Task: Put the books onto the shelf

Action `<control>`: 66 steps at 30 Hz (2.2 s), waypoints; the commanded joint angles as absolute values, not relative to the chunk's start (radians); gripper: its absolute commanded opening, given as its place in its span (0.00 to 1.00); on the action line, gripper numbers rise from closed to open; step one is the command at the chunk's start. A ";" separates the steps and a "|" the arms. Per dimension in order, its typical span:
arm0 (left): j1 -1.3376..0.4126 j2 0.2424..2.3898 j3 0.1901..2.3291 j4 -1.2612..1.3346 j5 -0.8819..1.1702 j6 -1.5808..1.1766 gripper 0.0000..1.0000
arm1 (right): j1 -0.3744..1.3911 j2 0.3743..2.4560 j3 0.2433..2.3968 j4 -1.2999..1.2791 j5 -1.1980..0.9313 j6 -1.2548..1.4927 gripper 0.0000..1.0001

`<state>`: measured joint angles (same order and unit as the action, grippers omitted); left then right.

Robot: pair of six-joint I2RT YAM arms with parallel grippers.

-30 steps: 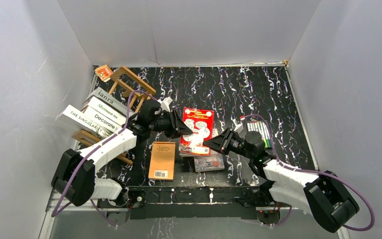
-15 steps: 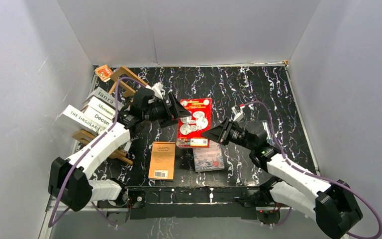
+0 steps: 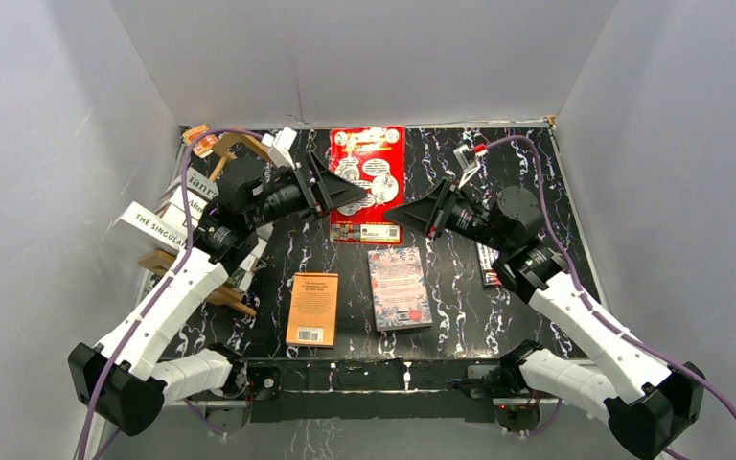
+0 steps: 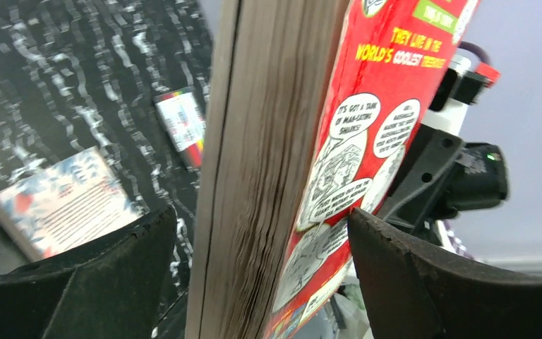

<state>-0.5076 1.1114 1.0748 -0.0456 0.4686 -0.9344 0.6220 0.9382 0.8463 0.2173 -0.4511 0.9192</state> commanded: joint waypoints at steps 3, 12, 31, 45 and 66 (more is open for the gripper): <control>-0.505 1.085 1.177 0.076 0.629 -0.964 0.88 | 0.623 0.951 0.914 0.475 -0.586 1.037 0.00; -0.453 1.097 1.213 0.115 0.775 -1.053 0.85 | 0.625 0.992 0.922 0.694 -0.659 1.150 0.00; -0.435 1.072 1.367 0.025 0.862 -0.969 0.00 | 0.624 0.962 0.928 0.612 -0.623 1.016 0.29; -0.428 1.133 1.352 0.133 0.854 -1.001 0.00 | 0.625 1.032 0.930 0.745 -0.679 1.094 0.39; -0.423 0.775 1.515 -0.516 -0.275 -0.545 0.83 | 0.633 1.254 1.161 0.365 -0.478 0.392 0.00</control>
<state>-0.4240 0.8669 1.4441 -0.4789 -0.0059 -0.6350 0.6247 1.2163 1.1004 0.3656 -0.5564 0.6830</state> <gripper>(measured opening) 0.829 0.277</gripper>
